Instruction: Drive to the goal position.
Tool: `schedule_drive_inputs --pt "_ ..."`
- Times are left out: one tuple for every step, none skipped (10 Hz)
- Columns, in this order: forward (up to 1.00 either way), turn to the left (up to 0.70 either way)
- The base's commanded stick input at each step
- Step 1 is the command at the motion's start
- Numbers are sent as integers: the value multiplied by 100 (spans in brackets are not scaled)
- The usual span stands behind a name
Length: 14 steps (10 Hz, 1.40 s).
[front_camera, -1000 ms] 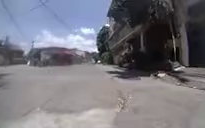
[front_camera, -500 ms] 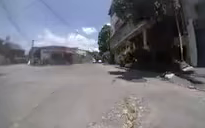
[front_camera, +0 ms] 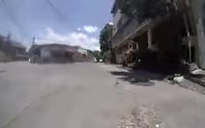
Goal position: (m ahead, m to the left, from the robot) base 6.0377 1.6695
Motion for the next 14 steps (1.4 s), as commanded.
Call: schedule_drive_inputs --pt "85 0" --pt "85 0" --pt "85 0" --pt "85 0" --pt "85 0" --pt "85 0" --pt "85 0" --pt "85 0" --pt "85 0" --pt "85 0" --pt "85 0" --pt "85 0" --pt "85 0" --pt "85 0"
